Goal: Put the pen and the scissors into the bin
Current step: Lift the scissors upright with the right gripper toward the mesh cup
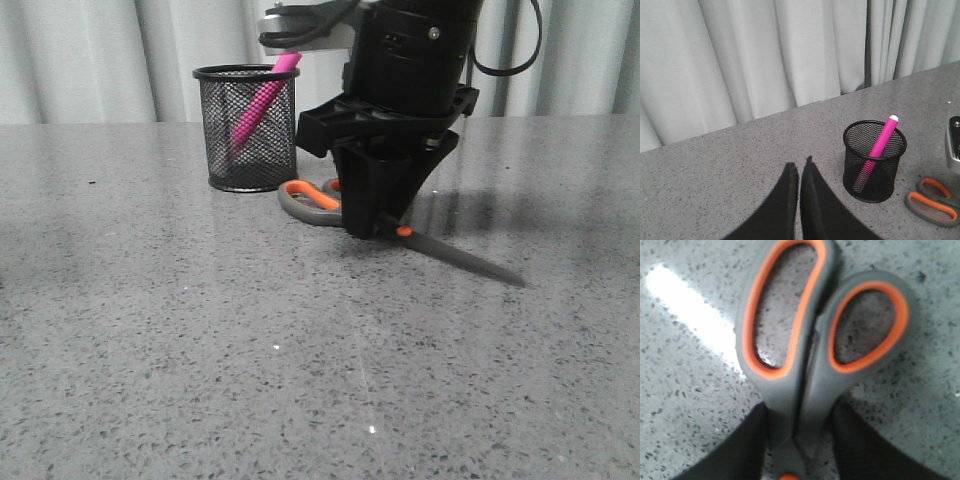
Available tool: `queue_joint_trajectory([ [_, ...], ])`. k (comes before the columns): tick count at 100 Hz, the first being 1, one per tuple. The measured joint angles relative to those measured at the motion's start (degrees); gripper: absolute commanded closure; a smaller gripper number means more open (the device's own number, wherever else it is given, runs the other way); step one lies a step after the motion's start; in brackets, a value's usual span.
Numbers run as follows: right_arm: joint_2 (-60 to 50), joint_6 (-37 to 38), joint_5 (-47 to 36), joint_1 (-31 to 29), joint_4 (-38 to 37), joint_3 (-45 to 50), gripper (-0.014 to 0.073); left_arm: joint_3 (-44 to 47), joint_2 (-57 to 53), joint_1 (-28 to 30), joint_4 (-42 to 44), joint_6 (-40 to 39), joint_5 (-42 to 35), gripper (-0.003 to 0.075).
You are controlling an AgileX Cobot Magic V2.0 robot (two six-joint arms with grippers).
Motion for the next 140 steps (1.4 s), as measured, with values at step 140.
queue_joint_trajectory([
  [140,-10.02,-0.12,-88.56,4.13,10.49,17.06,0.067,0.02,0.0,0.0,-0.61,0.0,0.0,0.0739],
])
